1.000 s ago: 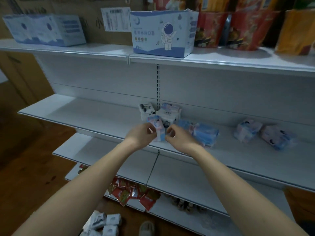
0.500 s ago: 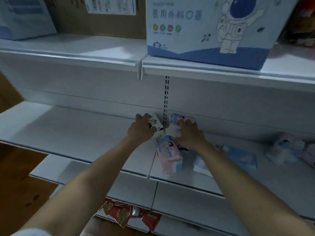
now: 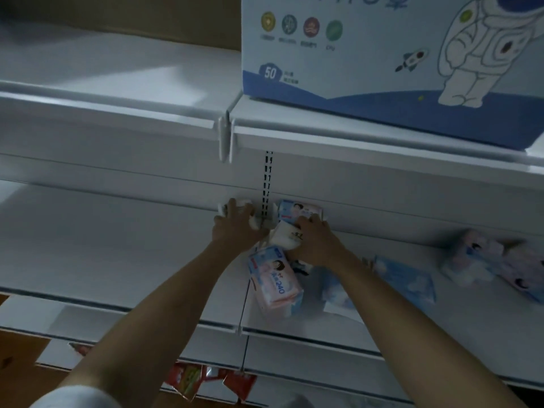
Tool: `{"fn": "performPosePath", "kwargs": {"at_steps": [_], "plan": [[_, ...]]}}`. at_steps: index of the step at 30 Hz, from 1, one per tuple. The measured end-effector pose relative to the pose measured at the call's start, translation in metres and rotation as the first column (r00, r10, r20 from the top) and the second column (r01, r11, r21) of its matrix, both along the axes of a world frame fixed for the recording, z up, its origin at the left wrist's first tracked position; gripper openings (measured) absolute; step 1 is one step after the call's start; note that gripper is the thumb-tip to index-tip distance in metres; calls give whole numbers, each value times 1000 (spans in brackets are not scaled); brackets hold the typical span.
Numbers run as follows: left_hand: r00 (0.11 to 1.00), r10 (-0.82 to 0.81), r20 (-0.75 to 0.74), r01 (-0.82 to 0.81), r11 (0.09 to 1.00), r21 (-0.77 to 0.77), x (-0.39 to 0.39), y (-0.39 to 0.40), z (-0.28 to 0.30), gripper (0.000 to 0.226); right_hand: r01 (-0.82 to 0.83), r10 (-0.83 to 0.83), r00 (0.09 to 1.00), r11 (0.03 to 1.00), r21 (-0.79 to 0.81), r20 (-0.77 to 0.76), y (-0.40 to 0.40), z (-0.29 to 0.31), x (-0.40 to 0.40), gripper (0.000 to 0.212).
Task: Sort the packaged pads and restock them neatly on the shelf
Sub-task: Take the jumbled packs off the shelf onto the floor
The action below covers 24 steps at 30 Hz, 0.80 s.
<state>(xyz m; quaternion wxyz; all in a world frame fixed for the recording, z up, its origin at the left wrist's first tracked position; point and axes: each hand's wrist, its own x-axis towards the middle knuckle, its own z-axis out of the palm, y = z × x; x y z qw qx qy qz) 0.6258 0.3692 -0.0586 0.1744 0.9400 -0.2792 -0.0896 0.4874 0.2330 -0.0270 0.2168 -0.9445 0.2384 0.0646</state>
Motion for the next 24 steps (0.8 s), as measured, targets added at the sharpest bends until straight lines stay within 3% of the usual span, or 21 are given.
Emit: {"fn": "performPosePath", "kwargs": {"at_steps": [3, 7, 10, 13, 19, 24], "plan": [[1000, 8, 11, -7, 1000, -20, 1, -2, -2, 63, 4, -9, 996, 998, 65, 84, 0, -7, 0, 74], [1000, -4, 18, 5, 1000, -26, -2, 4, -5, 63, 22, -36, 992, 993, 117, 124, 2, -11, -4, 73], [995, 86, -47, -89, 994, -64, -11, 13, 0, 59, -14, -1, 989, 995, 98, 150, 3, -9, -10, 70], [977, 204, -62, -212, 961, -178, -24, 31, 14, 56, -27, -5, 961, 993, 111, 277, -7, 8, -18, 67], [915, 396, 71, -348, 867, -357, -81, 71, 55, 52, -12, -134, 849, 962, 273, 511, -17, 60, -42, 66], [868, 475, 144, -355, 797, -488, -146, 98, 81, 44, -160, -87, 859, 891, 426, 504, 17, 82, -75, 59]]}}
